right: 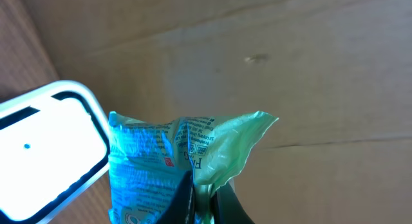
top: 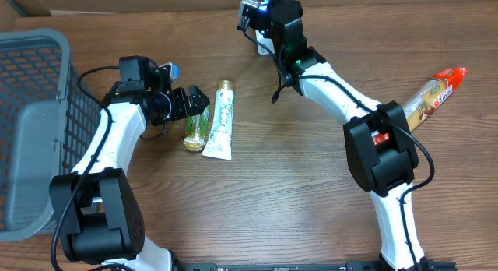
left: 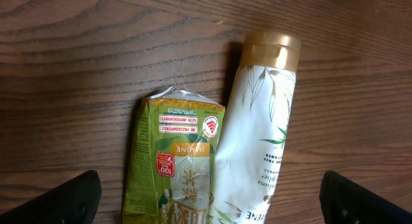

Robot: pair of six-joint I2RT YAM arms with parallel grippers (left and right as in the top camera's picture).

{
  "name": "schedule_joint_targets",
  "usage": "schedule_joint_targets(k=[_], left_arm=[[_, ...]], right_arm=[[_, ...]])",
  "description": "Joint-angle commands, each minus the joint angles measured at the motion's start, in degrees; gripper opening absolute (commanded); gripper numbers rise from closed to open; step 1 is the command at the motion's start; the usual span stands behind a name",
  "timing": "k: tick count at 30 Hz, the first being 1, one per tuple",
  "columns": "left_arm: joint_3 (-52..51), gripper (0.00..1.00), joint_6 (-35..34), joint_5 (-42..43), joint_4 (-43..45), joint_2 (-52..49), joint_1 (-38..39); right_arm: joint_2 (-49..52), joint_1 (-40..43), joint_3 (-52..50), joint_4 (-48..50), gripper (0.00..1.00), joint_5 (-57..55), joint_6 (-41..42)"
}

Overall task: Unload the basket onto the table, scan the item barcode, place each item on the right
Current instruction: 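Hold the mint-green packet in front of the scanner with the right gripper, then place the mint-green packet beside the spaghetti pack on the right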

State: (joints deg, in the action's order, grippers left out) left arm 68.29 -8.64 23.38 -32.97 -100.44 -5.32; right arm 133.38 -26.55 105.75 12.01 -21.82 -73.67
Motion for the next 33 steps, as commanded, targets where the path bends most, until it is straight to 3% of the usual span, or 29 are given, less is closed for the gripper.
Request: schedule_joint_targets(k=[1, 21, 25, 28, 33], left_arm=[[0.74, 0.99, 0.48, 0.00, 0.02, -0.04, -0.26], [0.74, 1.00, 0.48, 0.02, 0.02, -0.04, -0.26], [0.74, 0.99, 0.48, 0.00, 0.02, -0.04, -0.26], [0.74, 1.00, 0.48, 0.02, 0.04, -0.04, -0.26], [0.74, 1.00, 0.48, 0.00, 0.02, -0.04, -0.26]], right_arm=[[-0.59, 0.85, 1.11, -0.57, 0.04, 0.02, -0.33], [-0.98, 0.94, 1.11, -0.31, 0.04, 0.02, 0.63], [-4.07, 0.96, 1.14, -0.17, 0.04, 0.02, 13.79], [-8.46, 1.57, 1.14, -3.69, 0.04, 0.02, 18.80], [-17.86, 2.49, 1.14, -19.28, 0.04, 3.37, 36.20]])
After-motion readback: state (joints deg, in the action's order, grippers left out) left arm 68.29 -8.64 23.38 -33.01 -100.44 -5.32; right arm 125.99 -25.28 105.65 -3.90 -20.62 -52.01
